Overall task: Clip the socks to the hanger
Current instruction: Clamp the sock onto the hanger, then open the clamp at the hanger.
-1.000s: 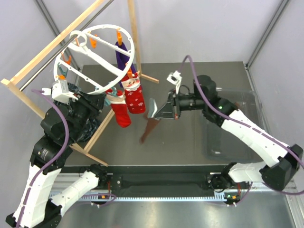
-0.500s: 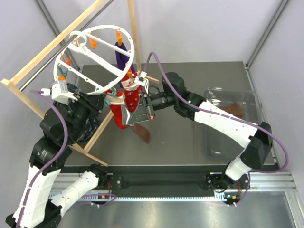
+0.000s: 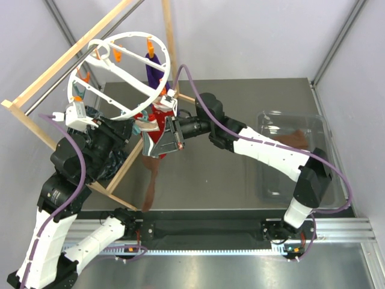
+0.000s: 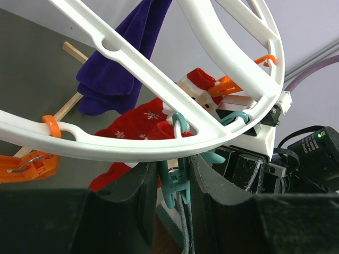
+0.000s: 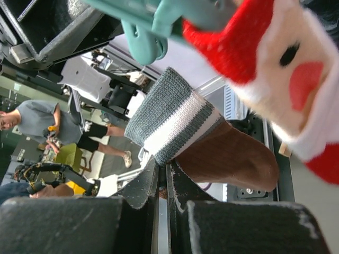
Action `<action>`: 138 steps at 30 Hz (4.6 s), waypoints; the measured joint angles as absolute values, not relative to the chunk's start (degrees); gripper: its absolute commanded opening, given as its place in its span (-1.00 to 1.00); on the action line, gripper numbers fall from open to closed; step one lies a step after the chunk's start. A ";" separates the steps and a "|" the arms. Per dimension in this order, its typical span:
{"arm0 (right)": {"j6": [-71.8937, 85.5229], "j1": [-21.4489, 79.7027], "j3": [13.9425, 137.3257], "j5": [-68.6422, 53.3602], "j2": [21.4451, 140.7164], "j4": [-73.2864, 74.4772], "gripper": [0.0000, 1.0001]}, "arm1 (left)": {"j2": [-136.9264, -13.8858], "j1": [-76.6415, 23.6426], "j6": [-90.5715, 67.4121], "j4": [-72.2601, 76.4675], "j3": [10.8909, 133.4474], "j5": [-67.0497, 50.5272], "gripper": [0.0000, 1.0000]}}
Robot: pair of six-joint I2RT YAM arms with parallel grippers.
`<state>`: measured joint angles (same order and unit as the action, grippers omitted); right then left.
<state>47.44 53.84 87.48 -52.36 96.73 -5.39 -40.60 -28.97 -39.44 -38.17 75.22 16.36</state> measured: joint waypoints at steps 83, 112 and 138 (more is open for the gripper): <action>50.96 52.95 95.68 -49.21 103.92 -8.97 -1.00 | -31.51 -28.93 -37.67 -40.56 73.95 14.55 -0.25; 42.89 48.84 100.18 -45.76 103.72 1.65 -1.00 | -42.78 -28.95 -35.94 -48.34 78.98 30.55 0.05; 27.68 48.10 100.82 -32.18 99.48 22.11 0.50 | -41.60 -28.95 -32.86 -44.86 77.52 26.48 -1.00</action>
<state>27.68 48.10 100.82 -32.18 99.48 22.11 -41.60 -28.95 -32.86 -44.86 77.52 26.48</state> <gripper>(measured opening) 0.689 0.203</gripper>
